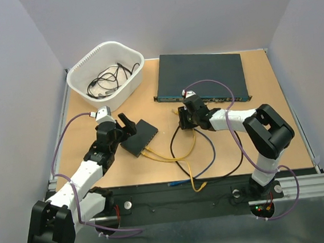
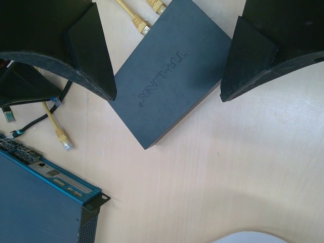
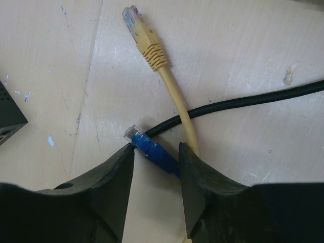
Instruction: Insert the plug into the switch port
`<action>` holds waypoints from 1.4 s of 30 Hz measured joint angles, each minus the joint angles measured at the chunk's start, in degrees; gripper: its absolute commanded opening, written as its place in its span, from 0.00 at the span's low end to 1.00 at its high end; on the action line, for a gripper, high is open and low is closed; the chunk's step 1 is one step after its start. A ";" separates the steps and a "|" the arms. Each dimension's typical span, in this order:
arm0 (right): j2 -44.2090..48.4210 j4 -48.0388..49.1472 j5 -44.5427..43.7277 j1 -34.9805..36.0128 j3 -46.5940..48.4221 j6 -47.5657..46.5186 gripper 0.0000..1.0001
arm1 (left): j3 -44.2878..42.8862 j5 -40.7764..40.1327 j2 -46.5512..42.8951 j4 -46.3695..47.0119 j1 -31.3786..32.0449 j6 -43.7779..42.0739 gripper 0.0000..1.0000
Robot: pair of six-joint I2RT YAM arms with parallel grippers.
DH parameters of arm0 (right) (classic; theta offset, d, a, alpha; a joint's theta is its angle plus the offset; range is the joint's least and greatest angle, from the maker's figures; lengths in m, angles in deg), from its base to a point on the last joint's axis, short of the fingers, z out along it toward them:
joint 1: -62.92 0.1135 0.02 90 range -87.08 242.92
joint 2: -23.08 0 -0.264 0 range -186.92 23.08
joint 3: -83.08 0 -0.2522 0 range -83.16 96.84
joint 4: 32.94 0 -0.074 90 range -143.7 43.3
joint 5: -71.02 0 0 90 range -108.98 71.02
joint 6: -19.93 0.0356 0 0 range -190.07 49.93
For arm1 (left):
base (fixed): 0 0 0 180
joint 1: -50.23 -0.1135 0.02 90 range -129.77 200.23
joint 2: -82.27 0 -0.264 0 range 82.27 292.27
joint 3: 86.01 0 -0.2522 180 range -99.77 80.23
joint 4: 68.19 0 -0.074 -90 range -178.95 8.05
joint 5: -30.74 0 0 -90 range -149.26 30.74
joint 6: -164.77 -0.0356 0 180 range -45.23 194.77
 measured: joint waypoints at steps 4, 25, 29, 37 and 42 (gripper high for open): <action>0.00 0.04 -0.24 0.00 -0.02 0.02 0.32 | 0.00 0.00 0.00 0.00 0.00 0.00 0.94; 12.59 -0.96 0.09 0.31 -3.13 -1.44 0.00 | 0.02 1.46 -1.68 0.11 0.00 0.04 0.92; 18.25 0.26 3.28 2.60 -3.76 -3.43 0.00 | 0.85 6.67 -3.93 2.25 0.02 0.26 0.91; 24.96 4.04 7.82 11.04 -8.37 -6.43 0.00 | 1.49 16.74 -6.43 9.07 5.27 3.34 0.89; 25.55 5.73 8.63 13.92 -8.79 -6.71 0.01 | 1.46 16.74 -6.14 10.49 12.35 5.29 0.88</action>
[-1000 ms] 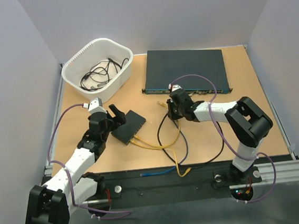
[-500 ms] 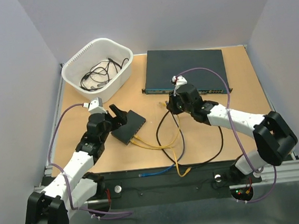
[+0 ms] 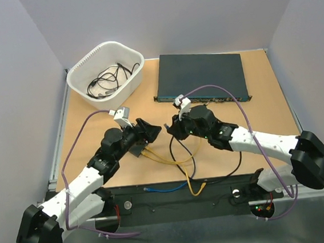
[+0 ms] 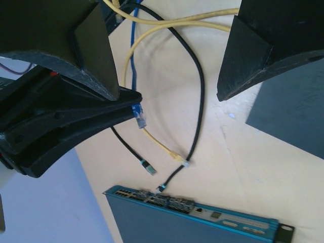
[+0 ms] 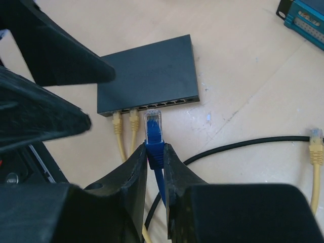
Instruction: Insert the plug into the switch port
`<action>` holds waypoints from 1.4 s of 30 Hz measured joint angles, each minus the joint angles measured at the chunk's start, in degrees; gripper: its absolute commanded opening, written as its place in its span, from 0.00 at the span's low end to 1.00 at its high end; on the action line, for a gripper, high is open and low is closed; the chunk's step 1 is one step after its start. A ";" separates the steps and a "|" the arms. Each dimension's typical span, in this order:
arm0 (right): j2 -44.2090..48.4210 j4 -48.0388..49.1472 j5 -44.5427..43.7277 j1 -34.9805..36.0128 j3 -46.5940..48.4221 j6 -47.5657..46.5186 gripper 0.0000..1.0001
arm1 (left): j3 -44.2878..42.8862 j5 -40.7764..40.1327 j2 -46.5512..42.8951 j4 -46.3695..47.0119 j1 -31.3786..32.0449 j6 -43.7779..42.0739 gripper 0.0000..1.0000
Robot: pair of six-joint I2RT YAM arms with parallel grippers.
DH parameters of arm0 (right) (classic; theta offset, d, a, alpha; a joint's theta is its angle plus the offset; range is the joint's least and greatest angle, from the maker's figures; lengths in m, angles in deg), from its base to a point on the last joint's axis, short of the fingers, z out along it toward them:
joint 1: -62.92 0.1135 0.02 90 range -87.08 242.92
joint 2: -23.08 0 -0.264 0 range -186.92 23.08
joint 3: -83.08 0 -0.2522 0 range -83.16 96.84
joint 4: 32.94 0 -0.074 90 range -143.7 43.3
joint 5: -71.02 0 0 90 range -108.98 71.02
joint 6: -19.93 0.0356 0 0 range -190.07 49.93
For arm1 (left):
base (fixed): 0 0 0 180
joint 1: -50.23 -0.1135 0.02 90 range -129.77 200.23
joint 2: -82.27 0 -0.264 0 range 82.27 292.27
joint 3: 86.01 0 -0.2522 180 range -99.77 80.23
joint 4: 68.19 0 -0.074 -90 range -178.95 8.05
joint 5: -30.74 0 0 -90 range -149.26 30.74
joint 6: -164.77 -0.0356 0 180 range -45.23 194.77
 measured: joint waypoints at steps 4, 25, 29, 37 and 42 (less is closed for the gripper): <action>0.09 0.85 0.11 1.66 0.00 -0.11 0.00 | -0.02 -0.70 2.60 1.64 2.64 1.57 0.86; -0.15 3.43 0.50 4.44 0.00 -0.07 0.01 | -0.09 -1.75 8.44 8.33 5.70 4.68 0.28; -0.26 3.63 0.57 4.48 -0.02 -0.07 0.00 | -0.22 -1.29 8.44 9.70 6.16 5.03 0.00; -0.22 6.05 0.33 4.50 -1.51 0.85 0.52 | -0.31 -1.75 8.44 9.60 6.29 5.62 0.00; 0.94 6.60 -0.55 4.87 -3.89 1.27 0.52 | -0.31 -2.80 8.13 9.33 6.12 5.81 0.00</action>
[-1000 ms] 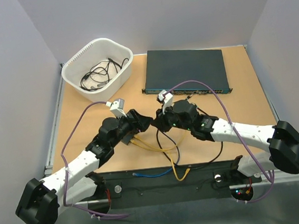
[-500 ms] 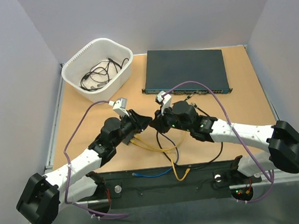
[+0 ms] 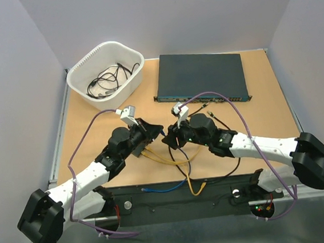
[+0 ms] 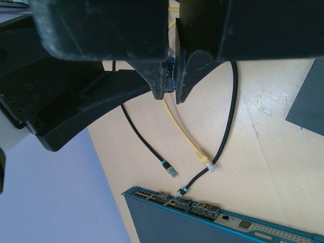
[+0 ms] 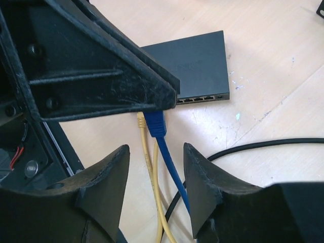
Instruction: Insert the plug into the switch port
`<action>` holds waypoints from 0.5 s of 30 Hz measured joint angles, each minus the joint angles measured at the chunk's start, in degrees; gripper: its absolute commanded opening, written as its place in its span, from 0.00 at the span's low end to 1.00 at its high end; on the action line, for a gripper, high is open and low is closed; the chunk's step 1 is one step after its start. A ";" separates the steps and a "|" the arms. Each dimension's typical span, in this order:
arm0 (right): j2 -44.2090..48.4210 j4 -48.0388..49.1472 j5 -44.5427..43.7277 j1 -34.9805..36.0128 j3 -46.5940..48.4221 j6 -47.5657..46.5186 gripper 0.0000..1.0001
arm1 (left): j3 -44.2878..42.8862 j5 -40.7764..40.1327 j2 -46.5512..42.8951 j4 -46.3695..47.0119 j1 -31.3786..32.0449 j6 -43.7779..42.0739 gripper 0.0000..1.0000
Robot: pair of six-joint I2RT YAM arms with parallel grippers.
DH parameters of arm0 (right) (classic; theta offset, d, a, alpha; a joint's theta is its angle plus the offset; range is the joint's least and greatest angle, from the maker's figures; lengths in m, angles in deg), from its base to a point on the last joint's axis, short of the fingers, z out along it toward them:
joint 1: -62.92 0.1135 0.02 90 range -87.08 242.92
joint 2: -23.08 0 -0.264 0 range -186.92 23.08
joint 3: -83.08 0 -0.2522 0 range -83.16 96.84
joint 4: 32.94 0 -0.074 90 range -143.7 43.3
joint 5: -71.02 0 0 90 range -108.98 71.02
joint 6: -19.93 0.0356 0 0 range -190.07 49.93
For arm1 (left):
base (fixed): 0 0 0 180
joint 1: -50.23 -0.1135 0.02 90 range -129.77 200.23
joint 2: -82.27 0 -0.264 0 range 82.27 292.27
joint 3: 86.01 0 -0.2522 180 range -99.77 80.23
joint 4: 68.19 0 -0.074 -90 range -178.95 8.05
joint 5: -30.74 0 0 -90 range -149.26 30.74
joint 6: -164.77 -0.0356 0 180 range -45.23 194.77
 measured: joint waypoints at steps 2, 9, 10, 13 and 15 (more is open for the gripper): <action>0.48 0.04 -0.20 0.00 -0.61 0.28 0.51 | 0.00 -0.26 -0.61 0.00 0.00 0.07 0.00; 0.52 0.63 -0.42 0.00 -0.61 0.90 0.43 | 0.02 -0.52 -1.33 -0.09 0.00 0.11 0.00; 0.52 0.72 -0.42 0.00 -0.61 0.90 0.40 | 0.02 -0.55 -1.36 -0.09 0.00 0.13 0.00; 0.52 1.38 -0.42 0.02 -0.61 1.18 0.28 | 0.07 -0.59 -1.36 -0.15 0.00 0.13 0.00; 0.52 1.88 -0.39 0.02 -0.61 1.22 0.17 | 0.07 -0.61 -1.36 -0.24 0.00 0.13 0.00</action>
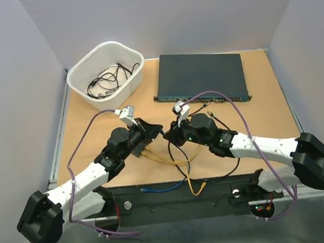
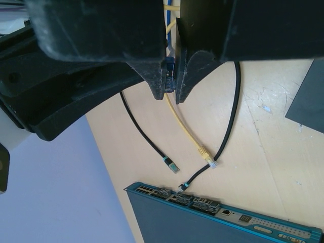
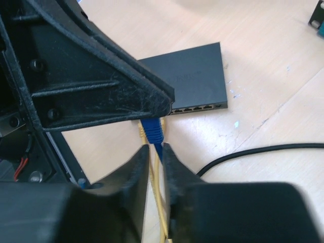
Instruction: Insert the plug into the switch port
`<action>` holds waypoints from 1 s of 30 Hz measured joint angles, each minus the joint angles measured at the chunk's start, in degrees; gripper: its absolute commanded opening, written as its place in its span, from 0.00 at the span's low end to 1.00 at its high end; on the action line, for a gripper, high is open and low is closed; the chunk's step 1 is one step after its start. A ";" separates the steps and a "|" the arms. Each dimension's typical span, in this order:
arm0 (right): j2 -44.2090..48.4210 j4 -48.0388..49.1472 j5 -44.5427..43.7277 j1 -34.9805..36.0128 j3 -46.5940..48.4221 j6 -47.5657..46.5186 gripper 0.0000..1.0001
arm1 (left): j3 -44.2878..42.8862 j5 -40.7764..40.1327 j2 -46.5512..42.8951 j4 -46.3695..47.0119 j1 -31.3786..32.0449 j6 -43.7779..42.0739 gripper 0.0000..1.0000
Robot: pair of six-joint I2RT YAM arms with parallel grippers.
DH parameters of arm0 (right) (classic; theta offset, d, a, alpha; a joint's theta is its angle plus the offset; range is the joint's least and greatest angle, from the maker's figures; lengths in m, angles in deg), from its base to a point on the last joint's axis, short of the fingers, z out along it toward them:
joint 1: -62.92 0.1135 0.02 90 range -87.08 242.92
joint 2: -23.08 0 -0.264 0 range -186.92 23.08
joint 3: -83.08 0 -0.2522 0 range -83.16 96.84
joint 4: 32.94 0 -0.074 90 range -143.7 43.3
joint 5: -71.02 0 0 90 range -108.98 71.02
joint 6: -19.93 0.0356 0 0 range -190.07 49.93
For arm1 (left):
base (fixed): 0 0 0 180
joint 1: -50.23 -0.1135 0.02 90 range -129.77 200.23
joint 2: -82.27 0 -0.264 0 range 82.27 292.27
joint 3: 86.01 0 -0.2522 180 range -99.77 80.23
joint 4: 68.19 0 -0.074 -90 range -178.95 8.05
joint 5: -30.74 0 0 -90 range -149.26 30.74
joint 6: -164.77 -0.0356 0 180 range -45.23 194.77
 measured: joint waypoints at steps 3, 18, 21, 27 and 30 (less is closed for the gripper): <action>-0.13 0.85 -0.13 -0.04 0.00 0.37 0.00 | 0.00 -0.15 -0.04 -0.09 -0.02 0.00 0.00; -0.33 4.79 1.38 0.00 -3.21 2.08 0.01 | 0.50 -0.72 -2.78 -0.98 -0.09 -0.13 0.12; -0.33 5.51 1.97 0.00 -3.21 2.47 0.16 | 0.52 -0.72 -2.75 -1.01 -0.09 -0.07 0.07; -0.66 5.66 2.01 0.02 -3.19 2.60 0.29 | 0.52 -0.68 -2.54 -1.01 -0.09 -0.07 0.03; -0.74 5.64 2.01 0.04 -2.84 2.34 0.29 | 0.52 -0.66 -2.54 -0.98 -0.09 -0.09 0.02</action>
